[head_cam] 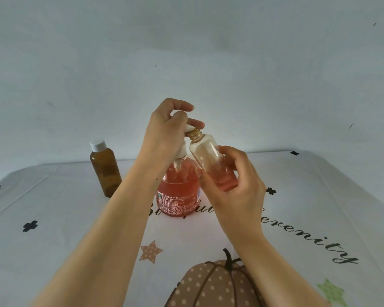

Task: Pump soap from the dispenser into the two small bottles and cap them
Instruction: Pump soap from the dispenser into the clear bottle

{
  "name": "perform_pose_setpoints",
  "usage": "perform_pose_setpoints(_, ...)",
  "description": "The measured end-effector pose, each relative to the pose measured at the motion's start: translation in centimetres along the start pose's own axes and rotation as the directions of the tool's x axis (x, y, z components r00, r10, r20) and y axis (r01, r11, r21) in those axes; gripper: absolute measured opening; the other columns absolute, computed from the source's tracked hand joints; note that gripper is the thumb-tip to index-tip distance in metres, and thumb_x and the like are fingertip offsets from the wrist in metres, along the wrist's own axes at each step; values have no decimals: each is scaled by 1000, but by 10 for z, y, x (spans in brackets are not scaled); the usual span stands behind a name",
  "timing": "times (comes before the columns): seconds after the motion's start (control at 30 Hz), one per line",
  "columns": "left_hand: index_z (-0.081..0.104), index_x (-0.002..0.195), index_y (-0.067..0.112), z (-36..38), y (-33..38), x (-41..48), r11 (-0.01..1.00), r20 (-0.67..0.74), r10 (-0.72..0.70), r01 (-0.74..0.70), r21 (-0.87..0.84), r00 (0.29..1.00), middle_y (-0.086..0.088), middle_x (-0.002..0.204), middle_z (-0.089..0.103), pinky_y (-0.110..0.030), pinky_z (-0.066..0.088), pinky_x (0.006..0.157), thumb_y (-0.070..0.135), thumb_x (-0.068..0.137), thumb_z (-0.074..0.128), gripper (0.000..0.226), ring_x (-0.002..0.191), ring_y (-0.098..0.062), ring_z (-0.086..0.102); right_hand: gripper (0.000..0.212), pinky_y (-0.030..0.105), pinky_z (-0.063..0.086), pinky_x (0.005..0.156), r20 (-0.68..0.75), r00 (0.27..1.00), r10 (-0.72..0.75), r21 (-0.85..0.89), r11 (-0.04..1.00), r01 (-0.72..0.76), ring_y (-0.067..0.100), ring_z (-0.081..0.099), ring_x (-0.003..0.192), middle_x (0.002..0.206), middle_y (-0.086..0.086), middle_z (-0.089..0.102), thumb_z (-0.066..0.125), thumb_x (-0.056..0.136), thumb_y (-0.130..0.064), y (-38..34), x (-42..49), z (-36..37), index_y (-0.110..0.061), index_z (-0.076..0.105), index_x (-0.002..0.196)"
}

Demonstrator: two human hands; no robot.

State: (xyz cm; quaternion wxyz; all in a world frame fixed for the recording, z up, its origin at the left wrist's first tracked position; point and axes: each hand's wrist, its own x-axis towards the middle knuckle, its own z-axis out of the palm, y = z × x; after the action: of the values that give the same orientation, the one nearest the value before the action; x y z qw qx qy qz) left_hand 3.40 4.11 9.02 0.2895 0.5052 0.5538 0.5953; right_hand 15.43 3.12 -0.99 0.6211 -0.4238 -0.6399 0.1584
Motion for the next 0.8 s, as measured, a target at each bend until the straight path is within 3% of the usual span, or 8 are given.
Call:
perform_pose_setpoints(0.13, 60, 97, 17, 3, -1, -3, 998, -25, 50, -51, -33, 998, -4, 83, 74, -41, 53, 63, -1, 86, 32, 35, 75, -28, 68, 47, 9, 46, 74, 18, 1000, 14, -1, 1000, -14, 3, 62, 90, 99, -11, 64, 72, 75, -51, 1, -1, -1, -31, 60, 115)
perform_pose_setpoints(0.27, 59, 89, 18, 5, -8, -5, 996, -32, 89, -89, 23, 995, 0, 84, 74, -26, 41, 44, -1, 87, 33, 33, 80, -23, 70, 45, 12, 47, 73, 50, 998, 38, -33, 999, -36, 5, 62, 87, 97, -11, 64, 74, 75, -47, 7, -3, 0, -29, 61, 114)
perform_pose_setpoints(0.37, 60, 85, 19, 7, -13, -4, 993, -22, 97, -95, 65, 995, 2, 84, 74, -24, 36, 45, 0, 87, 34, 32, 83, -18, 70, 44, 13, 47, 73, 46, 998, 37, -45, 998, -35, 5, 62, 88, 98, -11, 65, 75, 75, -46, 9, -2, -1, -28, 61, 113)
perform_pose_setpoints(0.47, 61, 83, 19, 5, -13, -3, 990, -35, 116, -112, 87, 993, 4, 82, 74, -33, 47, 54, 2, 86, 34, 32, 86, -18, 68, 43, 13, 47, 74, 46, 998, 30, -29, 999, -28, 4, 62, 90, 99, -11, 65, 78, 77, -44, 6, -1, -1, -29, 61, 114)
perform_pose_setpoints(0.57, 61, 84, 18, 2, -7, -2, 993, -47, 109, -107, 50, 993, 3, 82, 74, -46, 55, 79, 3, 86, 36, 29, 88, -21, 68, 47, 12, 47, 74, 21, 1000, 2, -4, 1000, -2, 6, 62, 89, 98, -9, 65, 81, 78, -44, 3, 0, 0, -27, 61, 117)
perform_pose_setpoints(0.8, 63, 87, 14, -1, 1, -3, 995, -43, 10, -14, -101, 999, -4, 83, 75, -51, 51, 87, 4, 91, 37, 28, 94, -28, 68, 49, 10, 47, 73, -8, 999, -50, 6, 999, 50, 7, 63, 90, 100, -7, 65, 75, 79, -53, 0, 1, -2, -25, 61, 116)
